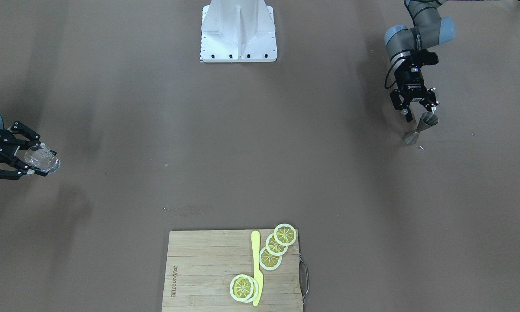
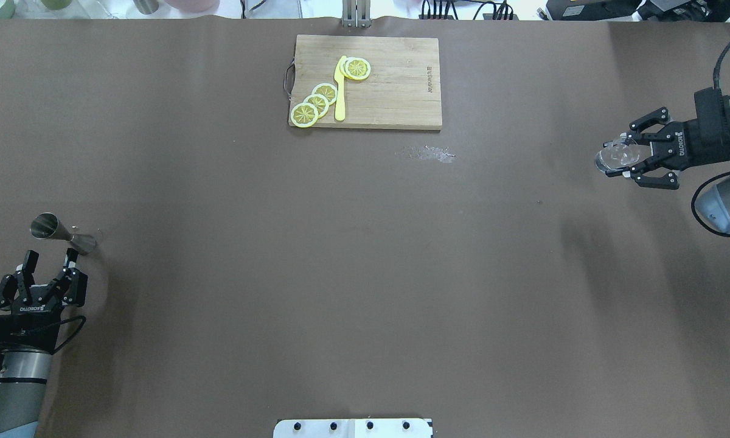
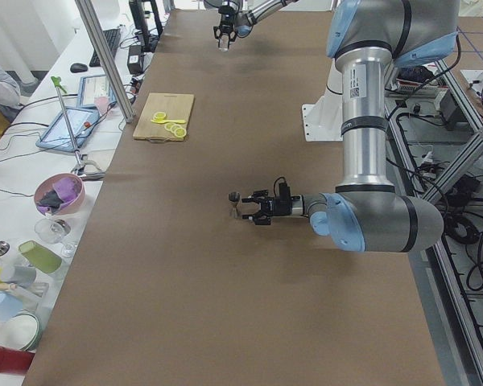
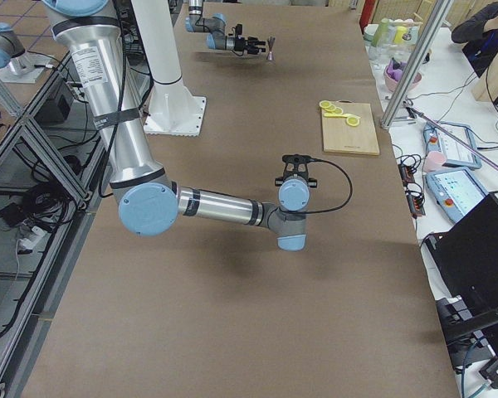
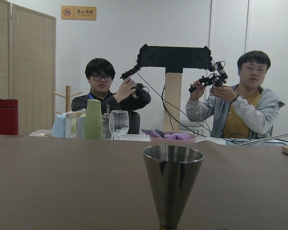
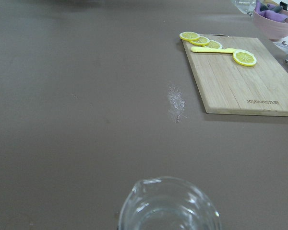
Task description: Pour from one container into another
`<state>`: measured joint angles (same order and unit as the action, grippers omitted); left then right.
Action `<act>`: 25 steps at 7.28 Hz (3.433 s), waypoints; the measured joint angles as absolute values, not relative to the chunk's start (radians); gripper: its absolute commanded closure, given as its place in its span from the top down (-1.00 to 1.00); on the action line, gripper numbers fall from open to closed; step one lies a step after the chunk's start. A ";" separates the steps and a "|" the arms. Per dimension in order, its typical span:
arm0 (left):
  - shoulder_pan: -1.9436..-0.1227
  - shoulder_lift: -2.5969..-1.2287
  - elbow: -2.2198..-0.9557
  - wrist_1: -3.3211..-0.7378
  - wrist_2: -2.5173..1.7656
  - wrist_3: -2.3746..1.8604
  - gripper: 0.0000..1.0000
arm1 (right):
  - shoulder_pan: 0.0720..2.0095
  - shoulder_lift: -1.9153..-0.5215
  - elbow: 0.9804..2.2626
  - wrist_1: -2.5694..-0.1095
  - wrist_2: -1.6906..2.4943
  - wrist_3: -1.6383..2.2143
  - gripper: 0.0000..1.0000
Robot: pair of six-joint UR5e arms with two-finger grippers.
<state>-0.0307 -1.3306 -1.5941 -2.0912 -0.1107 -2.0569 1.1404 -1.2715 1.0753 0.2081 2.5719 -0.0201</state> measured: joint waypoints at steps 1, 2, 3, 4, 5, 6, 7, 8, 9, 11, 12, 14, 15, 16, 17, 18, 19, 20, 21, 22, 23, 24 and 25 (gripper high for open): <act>-0.039 -1.334 -1.594 -2.066 -0.118 -2.057 0.96 | 1.145 -1.264 1.106 0.163 2.582 -0.020 -1.00; -0.049 -1.340 -1.594 -2.028 -0.122 -2.058 0.96 | 1.147 -1.261 1.136 0.119 2.586 -0.021 -1.00; -0.061 -1.346 -1.594 -2.001 -0.125 -2.061 0.95 | 1.147 -1.259 1.159 0.087 2.587 -0.021 -1.00; -0.074 -1.353 -1.594 -1.989 -0.130 -2.063 0.94 | 1.147 -1.256 1.169 0.069 2.588 -0.021 -1.00; -0.089 -1.364 -1.595 -1.984 -0.140 -2.063 0.94 | 1.148 -1.248 1.173 0.054 2.588 -0.020 -1.00; -0.102 -1.375 -1.595 -1.982 -0.152 -2.062 0.93 | 1.148 -1.239 1.178 0.036 2.590 -0.020 -1.00; -0.110 -1.384 -1.595 -1.980 -0.166 -2.062 0.87 | 1.149 -1.233 1.192 0.012 2.595 -0.020 -1.00; -0.114 -1.391 -1.595 -1.979 -0.183 -2.062 0.74 | 1.149 -1.230 1.214 -0.018 2.599 -0.020 -1.00; -0.117 -1.395 -1.594 -1.979 -0.197 -2.062 0.61 | 1.149 -1.229 1.238 -0.052 2.602 -0.020 -1.00; -0.121 -1.405 -1.594 -1.982 -0.216 -2.063 0.11 | 1.149 -1.221 1.263 -0.089 2.603 -0.020 -1.00; -0.123 -1.414 -1.596 -1.985 -0.222 -2.063 -0.19 | 1.148 -1.219 1.279 -0.111 2.603 -0.020 -1.00; -0.130 -1.427 -1.598 -1.988 -0.224 -2.061 -0.62 | 1.142 -1.218 1.315 -0.156 2.603 -0.020 -1.00; -0.133 -1.429 -1.600 -1.987 -0.223 -2.060 -0.94 | 1.140 -1.219 1.326 -0.165 2.604 -0.020 -1.00; -0.136 -1.429 -1.604 -1.986 -0.220 -2.058 -1.00 | 1.138 -1.220 1.334 -0.168 2.604 -0.020 -1.00; -0.139 -1.428 -1.613 -1.984 -0.216 -2.056 -1.00 | 1.137 -1.219 1.338 -0.171 2.605 -0.020 -1.00; -0.141 -1.427 -1.629 -1.983 -0.213 -2.047 -1.00 | 1.136 -1.219 1.342 -0.173 2.605 -0.020 -1.00; -0.143 -1.426 -1.654 -1.984 -0.211 -1.996 -1.00 | 1.136 -1.219 1.353 -0.181 2.605 -0.020 -1.00; -0.144 -1.426 -1.697 -2.003 -0.213 -1.875 -1.00 | 1.134 -1.220 1.374 -0.203 2.605 -0.020 -1.00; -0.144 -1.428 -1.740 -2.058 -0.227 -1.743 -1.00 | 1.131 -1.221 1.400 -0.230 2.606 -0.020 -1.00; -0.145 -1.442 -1.775 -2.136 -0.260 -1.645 -1.00 | 1.127 -1.222 1.424 -0.250 2.606 -0.021 -1.00; -0.145 -1.482 -1.794 -2.183 -0.290 -1.528 -1.00 | 1.126 -1.222 1.441 -0.262 2.606 -0.020 -1.00; -0.146 -1.544 -1.800 -2.207 -0.304 -1.347 -1.00 | 1.123 -1.222 1.459 -0.280 2.606 -0.020 -1.00; -0.146 -1.603 -1.802 -2.240 -0.310 -1.194 -1.00 | 1.118 -1.222 1.481 -0.308 2.605 -0.020 -1.00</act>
<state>-0.1457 -1.6030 -1.8024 -2.2402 -0.3104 -1.1943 1.1180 -1.2225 1.4813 -0.3077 2.6053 -0.0203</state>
